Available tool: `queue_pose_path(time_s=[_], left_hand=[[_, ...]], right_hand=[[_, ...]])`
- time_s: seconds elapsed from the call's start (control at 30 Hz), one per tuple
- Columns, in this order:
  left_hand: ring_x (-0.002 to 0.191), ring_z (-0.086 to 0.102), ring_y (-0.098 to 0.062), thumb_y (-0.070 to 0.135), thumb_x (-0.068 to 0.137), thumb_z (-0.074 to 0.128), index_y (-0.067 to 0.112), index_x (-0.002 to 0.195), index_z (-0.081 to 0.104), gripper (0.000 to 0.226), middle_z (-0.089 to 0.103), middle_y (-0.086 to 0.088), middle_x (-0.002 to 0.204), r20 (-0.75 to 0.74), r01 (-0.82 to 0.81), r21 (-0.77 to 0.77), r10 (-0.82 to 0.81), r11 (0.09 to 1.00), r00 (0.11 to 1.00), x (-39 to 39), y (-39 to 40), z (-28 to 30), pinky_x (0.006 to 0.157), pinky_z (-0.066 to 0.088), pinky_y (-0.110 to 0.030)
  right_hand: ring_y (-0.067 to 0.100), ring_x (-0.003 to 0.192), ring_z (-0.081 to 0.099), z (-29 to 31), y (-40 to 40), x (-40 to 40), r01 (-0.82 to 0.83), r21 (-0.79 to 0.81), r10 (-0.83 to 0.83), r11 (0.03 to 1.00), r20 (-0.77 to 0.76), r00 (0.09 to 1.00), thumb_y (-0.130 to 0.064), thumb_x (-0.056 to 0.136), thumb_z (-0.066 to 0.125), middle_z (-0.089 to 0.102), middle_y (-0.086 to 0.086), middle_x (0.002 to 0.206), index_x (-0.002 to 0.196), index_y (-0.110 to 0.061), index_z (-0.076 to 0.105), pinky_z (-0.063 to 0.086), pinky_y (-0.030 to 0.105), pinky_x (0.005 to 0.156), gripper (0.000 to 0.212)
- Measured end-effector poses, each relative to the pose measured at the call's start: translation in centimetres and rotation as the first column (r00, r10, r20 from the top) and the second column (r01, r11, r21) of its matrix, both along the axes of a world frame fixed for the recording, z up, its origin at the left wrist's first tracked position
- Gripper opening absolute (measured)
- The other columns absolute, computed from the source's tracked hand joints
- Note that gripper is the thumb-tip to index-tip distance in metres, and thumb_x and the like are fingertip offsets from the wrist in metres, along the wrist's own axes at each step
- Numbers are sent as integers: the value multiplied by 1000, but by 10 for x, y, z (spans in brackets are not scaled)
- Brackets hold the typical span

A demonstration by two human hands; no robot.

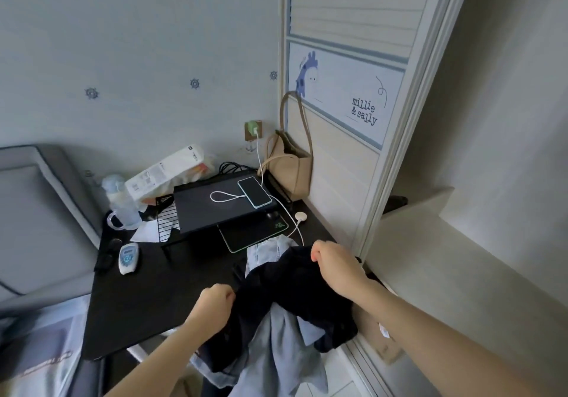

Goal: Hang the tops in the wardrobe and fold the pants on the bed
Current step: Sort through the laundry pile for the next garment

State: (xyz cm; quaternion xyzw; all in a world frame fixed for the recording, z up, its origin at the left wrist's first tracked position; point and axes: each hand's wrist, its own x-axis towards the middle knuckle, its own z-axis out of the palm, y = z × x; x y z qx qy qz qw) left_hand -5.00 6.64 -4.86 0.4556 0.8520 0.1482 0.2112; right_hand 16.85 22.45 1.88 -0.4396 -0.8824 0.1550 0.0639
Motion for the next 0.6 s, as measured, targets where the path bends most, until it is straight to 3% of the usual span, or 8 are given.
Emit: queue_pose_path(time_s=[0.07, 0.1, 0.2, 0.23, 0.3, 0.4, 0.5, 0.6], left_hand=[[86, 62, -28, 11, 97, 50, 6, 80, 65, 23, 64, -12, 84, 209, -213, 78, 193, 974, 959, -7, 8, 14, 75, 46, -35], [81, 60, -27, 8, 96, 51, 5, 76, 63, 24, 62, -14, 81, 387, -366, 116, 297, 923, 873, -11, 12, 23, 74, 48, -37], [61, 54, -26, 7, 93, 49, 5, 77, 56, 18, 55, -13, 68, 850, -720, 38, 356, 693, 388, -18, 22, 57, 57, 48, -32], [55, 49, -23, 8, 93, 47, 9, 76, 52, 18, 49, -8, 62, 906, -742, -13, 322, 671, 275, -19, 22, 70, 54, 44, -30], [50, 34, -17, 9, 91, 45, 15, 68, 41, 24, 35, -1, 53, 950, -725, -52, 258, 687, 177, -21, 23, 94, 53, 35, -29], [56, 39, -17, 15, 90, 46, 17, 67, 40, 23, 38, -2, 55, 965, -678, 0, 179, 735, 193, -22, 20, 131, 59, 36, -30], [64, 63, -21, 24, 92, 52, 13, 83, 60, 16, 65, -6, 65, 942, -618, 129, 100, 776, 321, -18, 15, 172, 65, 48, -32], [60, 72, -18, 29, 90, 59, 17, 82, 71, 20, 73, -4, 68, 883, -554, 286, 10, 782, 469, -16, 15, 206, 55, 53, -27]], right_hand=[[24, 93, 56, 11, 6, 2, -45, 25, 46, 999, -71, 996, -8, 97, 39, 57, 5, 102, 100, -16, 57, 48, 38, 82, 20], [24, 96, 55, 15, 9, 4, -74, 17, 75, 997, -64, 995, -11, 98, 41, 56, 5, 103, 100, -15, 59, 47, 38, 86, 18], [27, 116, 48, 15, 9, 9, -114, -149, 125, 982, 65, 990, -34, 95, 53, 48, 8, 123, 126, -16, 52, 42, 41, 100, 35], [31, 124, 43, 11, 5, 10, -100, -228, 126, 969, 103, 987, -41, 92, 56, 43, 10, 132, 138, -17, 41, 39, 42, 104, 54], [37, 131, 33, -1, -5, 9, -59, -309, 113, 949, 160, 981, -47, 89, 59, 34, 11, 142, 149, -19, 23, 35, 45, 107, 75], [36, 126, 35, -14, -14, 7, -16, -221, 61, 975, 197, 979, -41, 92, 57, 37, 9, 136, 142, -17, 32, 38, 48, 102, 60], [28, 108, 43, -14, -12, 8, -49, -216, 90, 975, 185, 979, -24, 99, 48, 48, 4, 105, 104, -19, 48, 43, 47, 93, 8], [17, 77, 44, -1, -6, 13, -76, -283, 125, 956, 160, 979, -19, 97, 50, 40, -5, 77, 71, -25, 34, 42, 30, 72, 31]])
